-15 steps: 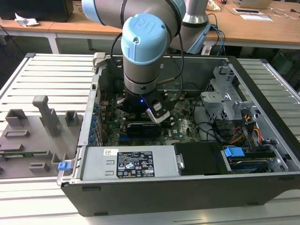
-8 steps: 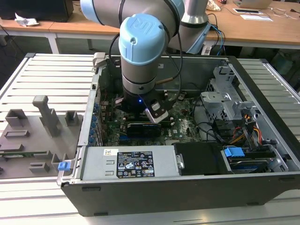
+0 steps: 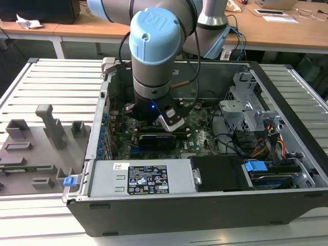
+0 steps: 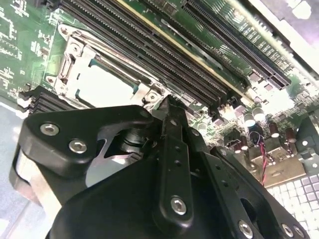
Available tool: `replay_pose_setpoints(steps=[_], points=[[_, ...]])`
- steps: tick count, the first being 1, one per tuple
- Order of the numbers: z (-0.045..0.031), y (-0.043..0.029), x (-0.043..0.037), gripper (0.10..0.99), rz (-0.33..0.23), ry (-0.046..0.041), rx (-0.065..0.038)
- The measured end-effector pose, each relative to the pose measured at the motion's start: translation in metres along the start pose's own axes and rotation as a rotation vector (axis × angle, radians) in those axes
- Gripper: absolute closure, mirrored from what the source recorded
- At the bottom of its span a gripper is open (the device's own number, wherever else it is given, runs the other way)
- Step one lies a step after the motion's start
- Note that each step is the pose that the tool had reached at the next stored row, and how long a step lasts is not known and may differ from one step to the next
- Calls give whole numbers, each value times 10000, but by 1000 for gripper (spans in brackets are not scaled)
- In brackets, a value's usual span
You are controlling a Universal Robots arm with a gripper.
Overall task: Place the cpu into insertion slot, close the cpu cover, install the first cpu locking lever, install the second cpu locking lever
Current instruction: 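Install the second cpu locking lever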
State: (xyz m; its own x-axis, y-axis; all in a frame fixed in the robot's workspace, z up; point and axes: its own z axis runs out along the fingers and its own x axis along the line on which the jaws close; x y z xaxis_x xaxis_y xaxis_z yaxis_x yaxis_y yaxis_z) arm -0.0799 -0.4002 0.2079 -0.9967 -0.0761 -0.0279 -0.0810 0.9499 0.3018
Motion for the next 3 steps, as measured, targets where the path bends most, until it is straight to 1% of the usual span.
replay_pose_setpoints(steps=[3], points=[[-22, 7, -1, 980, 0, -2, -1]])
